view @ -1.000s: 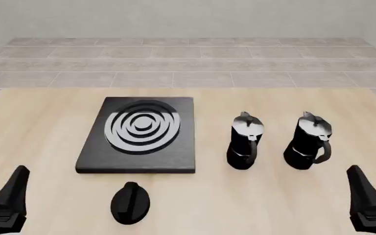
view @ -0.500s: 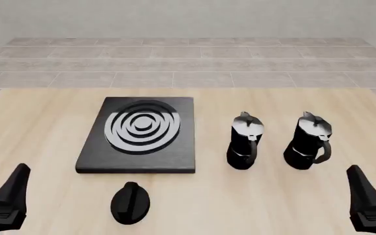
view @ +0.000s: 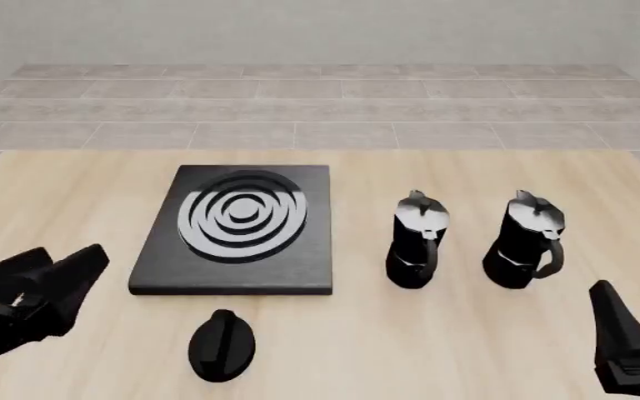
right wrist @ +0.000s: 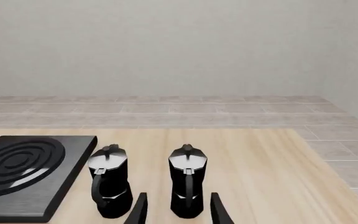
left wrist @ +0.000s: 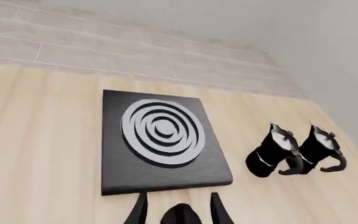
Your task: Put both moka pots on the stove.
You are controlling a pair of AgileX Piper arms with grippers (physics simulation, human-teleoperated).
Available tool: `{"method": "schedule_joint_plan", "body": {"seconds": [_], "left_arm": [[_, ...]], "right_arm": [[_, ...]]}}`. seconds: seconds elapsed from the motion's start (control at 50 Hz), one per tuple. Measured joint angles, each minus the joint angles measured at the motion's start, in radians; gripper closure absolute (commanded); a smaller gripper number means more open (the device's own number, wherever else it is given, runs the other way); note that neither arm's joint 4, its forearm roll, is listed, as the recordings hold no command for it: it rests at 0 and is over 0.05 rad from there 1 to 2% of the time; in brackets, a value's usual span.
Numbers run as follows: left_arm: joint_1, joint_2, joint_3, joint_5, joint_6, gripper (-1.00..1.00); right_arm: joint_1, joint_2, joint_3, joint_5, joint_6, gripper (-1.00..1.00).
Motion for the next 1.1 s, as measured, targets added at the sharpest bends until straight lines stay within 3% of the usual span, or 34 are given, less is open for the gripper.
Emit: {"method": "schedule_joint_plan", "body": {"seconds": [0.14, 0.44, 0.82, 1.1], "left_arm": [[-0.120, 0.087, -0.098, 0.080, -0.104, -1.00], [-0.328, 0.302, -0.248, 0.160, -0.232, -1.00], [-0.505, 0.526, -0.362, 0.137, -0.396, -1.00], [-0.583, 0.666, -0.482, 0.158, -0.459, -1.00]], "right_arm": [[0.000, 0.002, 0.000, -0.002, 0.000, -1.00], [0.000, 0.003, 0.000, -0.003, 0.000, -1.00], [0.000, 0.004, 0.000, -0.004, 0.000, -1.00], [0.000, 0.004, 0.000, -0.004, 0.000, -1.00]]}}
